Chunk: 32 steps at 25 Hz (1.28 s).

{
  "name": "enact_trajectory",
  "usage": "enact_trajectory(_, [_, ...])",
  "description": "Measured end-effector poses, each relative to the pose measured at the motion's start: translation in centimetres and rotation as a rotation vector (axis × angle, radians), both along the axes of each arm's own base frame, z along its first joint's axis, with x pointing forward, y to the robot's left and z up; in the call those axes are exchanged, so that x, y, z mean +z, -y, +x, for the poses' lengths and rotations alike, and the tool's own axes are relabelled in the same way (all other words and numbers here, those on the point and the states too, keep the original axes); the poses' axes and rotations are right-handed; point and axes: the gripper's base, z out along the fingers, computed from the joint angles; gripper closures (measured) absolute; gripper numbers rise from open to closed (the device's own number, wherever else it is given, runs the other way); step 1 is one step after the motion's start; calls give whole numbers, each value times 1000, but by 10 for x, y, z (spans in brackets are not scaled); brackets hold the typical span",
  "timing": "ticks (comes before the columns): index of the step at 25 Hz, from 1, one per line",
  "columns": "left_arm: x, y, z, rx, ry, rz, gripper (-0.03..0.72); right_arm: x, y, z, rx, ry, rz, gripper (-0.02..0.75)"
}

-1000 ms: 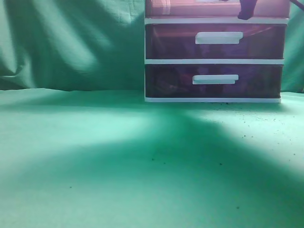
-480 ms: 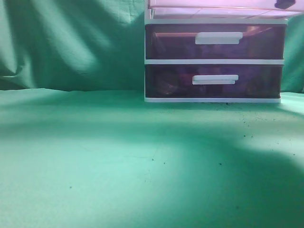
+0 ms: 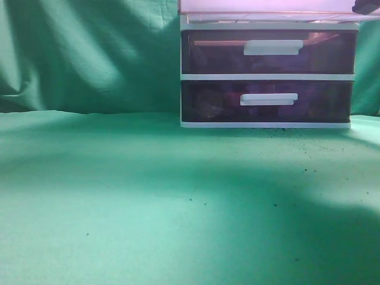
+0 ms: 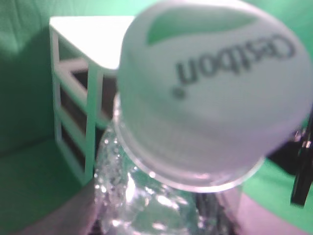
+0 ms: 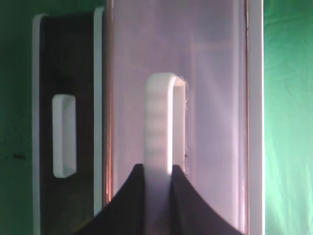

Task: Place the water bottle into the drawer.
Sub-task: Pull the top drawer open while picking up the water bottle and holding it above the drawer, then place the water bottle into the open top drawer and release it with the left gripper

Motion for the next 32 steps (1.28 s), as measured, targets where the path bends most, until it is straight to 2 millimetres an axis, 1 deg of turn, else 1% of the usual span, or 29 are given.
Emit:
enact_trajectory(4, [35,11,6,-41,95,-29,406,0,-1,0,2,-1,3,636])
enact_trajectory(6, [51,24,10,-88,135,-40,406,0,-1,0,2,-1,4,636])
enact_trajectory(9, [61,53,23,-178,157,-49,406,0,-1,0,2,-1,4,636])
enact_trajectory(13, [62,94,46,-275,182,-2,406,0,-1,0,2,-1,4,636])
enact_trajectory(16, [44,116,71,-295,164,46,406,0,-1,0,1,-2,6,636])
enact_trajectory(19, [22,126,98,-263,126,68,406,0,-1,0,1,-3,8,636])
enact_trajectory(22, [-2,132,119,-223,87,98,406,1,-1,0,-2,-3,13,636])
enact_trajectory(23, [-10,133,124,-209,73,104,406,1,-1,0,-5,-4,17,636])
enact_trajectory(26, [-23,135,134,-174,52,116,406,0,-1,-1,-8,-9,25,636])
enact_trajectory(29, [-27,135,138,-158,46,120,406,0,-1,-1,-9,-10,28,636])
enact_trajectory(30, [-27,135,138,-157,47,120,342,0,-1,-1,-10,-10,29,636])
enact_trajectory(31, [-27,135,138,-157,47,120,303,0,-1,-1,-10,-10,29,636])
enact_trajectory(32, [-27,135,138,-154,47,120,244,0,-1,-1,-10,-10,30,636])
